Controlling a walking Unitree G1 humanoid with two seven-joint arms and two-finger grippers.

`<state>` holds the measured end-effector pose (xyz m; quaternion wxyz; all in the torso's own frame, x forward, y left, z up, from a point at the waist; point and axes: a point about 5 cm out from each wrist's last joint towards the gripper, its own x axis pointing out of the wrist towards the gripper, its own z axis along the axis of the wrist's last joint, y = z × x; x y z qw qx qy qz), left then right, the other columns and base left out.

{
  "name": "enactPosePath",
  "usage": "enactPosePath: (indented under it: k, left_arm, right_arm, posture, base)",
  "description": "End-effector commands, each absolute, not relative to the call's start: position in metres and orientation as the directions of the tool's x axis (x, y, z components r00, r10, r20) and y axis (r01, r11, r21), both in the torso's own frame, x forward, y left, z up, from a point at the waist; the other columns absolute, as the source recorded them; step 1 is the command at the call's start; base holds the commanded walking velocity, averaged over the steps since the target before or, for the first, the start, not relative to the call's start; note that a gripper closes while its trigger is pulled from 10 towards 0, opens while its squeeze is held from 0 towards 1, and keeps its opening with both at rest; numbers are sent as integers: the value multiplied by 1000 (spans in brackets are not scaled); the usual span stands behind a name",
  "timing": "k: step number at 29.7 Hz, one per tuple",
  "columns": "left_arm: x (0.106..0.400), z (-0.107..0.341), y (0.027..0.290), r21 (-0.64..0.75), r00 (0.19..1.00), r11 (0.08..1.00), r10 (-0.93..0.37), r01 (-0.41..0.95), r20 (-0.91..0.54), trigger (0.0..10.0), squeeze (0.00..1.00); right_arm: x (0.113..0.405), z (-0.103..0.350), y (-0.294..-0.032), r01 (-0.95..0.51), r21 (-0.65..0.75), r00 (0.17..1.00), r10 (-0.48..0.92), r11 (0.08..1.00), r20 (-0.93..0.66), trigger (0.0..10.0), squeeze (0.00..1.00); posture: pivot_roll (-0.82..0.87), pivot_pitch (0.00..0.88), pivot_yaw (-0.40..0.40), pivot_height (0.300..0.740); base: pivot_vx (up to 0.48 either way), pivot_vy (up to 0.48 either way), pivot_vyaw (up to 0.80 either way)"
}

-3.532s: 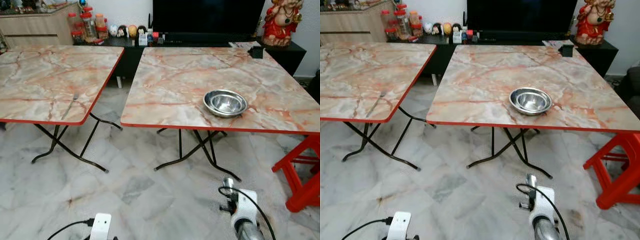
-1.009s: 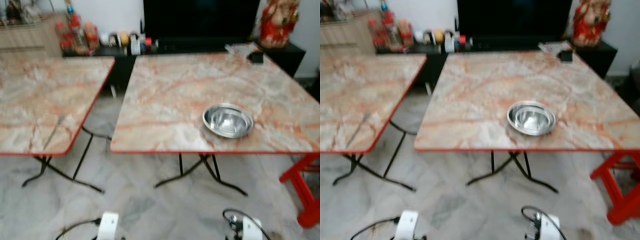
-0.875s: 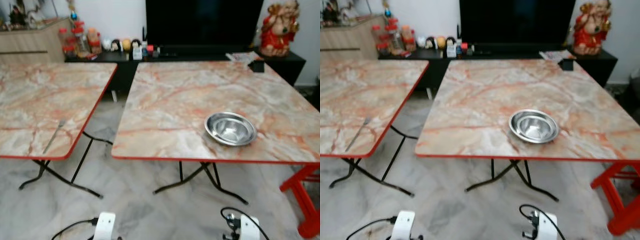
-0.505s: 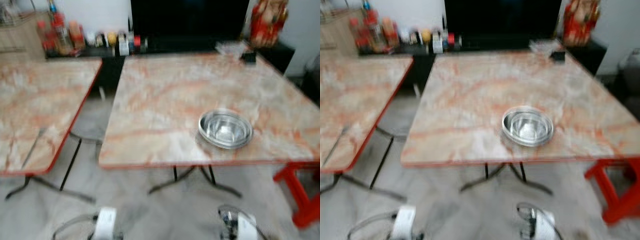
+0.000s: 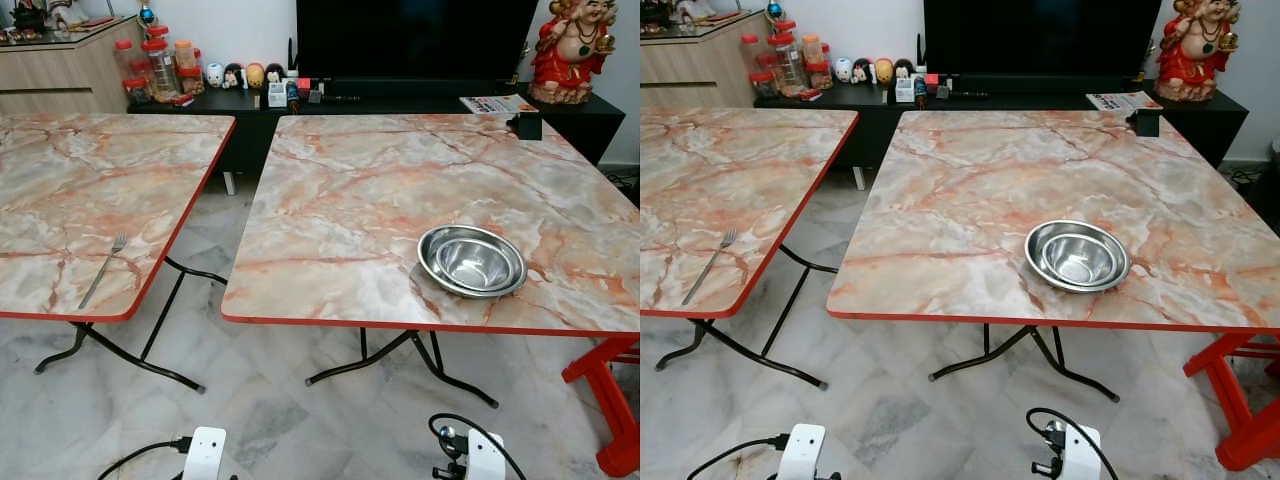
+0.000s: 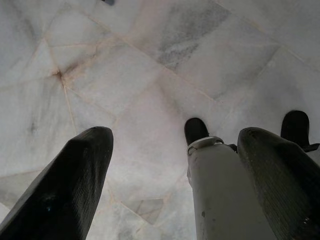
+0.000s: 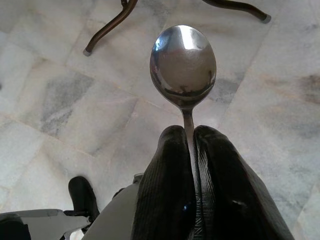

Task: Setting the table

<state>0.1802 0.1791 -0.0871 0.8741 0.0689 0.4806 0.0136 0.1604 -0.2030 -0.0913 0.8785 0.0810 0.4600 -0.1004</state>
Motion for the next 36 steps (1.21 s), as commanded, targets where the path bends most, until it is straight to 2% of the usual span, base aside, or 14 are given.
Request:
enactPosePath:
  k: [1, 5, 36]
  left_arm:
    - [180, -87, 180, 142, 534, 989, 94, 50, -840, 10000, 0]
    - [180, -87, 180, 144, 533, 988, 94, 53, -841, 10000, 0]
    - [180, -87, 181, 147, 538, 987, 93, 57, -838, 10000, 0]
  right_arm:
    - [164, -89, -205, 252, 47, 567, -108, 967, -817, 10000, 0]
    - [165, -89, -205, 252, 48, 569, -108, 966, -815, 10000, 0]
    - [161, -91, -204, 237, 35, 559, -107, 971, -822, 10000, 0]
  posture:
    - [-61, 0, -7, 740]
    - [-62, 0, -6, 740]
    - [-60, 0, -4, 740]
  base:
    - [0, 0, 0]
    - [0, 0, 0]
    - [0, -288, 0]
